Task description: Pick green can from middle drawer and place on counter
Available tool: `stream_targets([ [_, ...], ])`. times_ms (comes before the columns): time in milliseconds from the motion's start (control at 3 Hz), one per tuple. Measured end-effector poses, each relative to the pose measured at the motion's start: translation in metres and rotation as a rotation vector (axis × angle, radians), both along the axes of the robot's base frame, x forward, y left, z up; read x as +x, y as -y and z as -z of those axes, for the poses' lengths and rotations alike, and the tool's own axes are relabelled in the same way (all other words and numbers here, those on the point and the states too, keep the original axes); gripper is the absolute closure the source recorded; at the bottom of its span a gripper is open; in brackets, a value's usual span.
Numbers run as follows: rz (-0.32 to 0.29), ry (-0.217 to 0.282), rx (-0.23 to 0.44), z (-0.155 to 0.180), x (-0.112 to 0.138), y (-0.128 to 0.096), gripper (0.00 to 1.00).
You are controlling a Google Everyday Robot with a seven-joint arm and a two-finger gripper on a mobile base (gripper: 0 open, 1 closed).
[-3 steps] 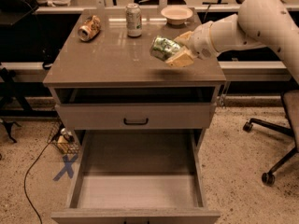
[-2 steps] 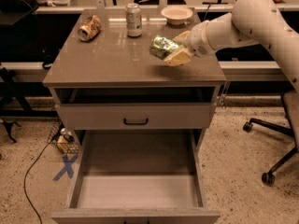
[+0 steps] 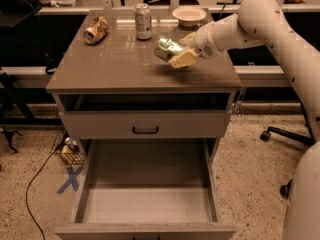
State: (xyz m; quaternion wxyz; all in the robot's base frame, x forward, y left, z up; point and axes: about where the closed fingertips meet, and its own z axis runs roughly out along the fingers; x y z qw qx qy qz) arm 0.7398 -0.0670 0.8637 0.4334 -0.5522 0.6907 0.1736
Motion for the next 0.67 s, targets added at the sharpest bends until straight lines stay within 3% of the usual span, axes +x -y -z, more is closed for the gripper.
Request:
stream_targets([
  [333,-0.014,-0.011,0.027,0.004,0.0122,-0.009,0.04],
  [667,-0.027,-0.019,0.044,0.0069,0.0214,-0.0153,0.0],
])
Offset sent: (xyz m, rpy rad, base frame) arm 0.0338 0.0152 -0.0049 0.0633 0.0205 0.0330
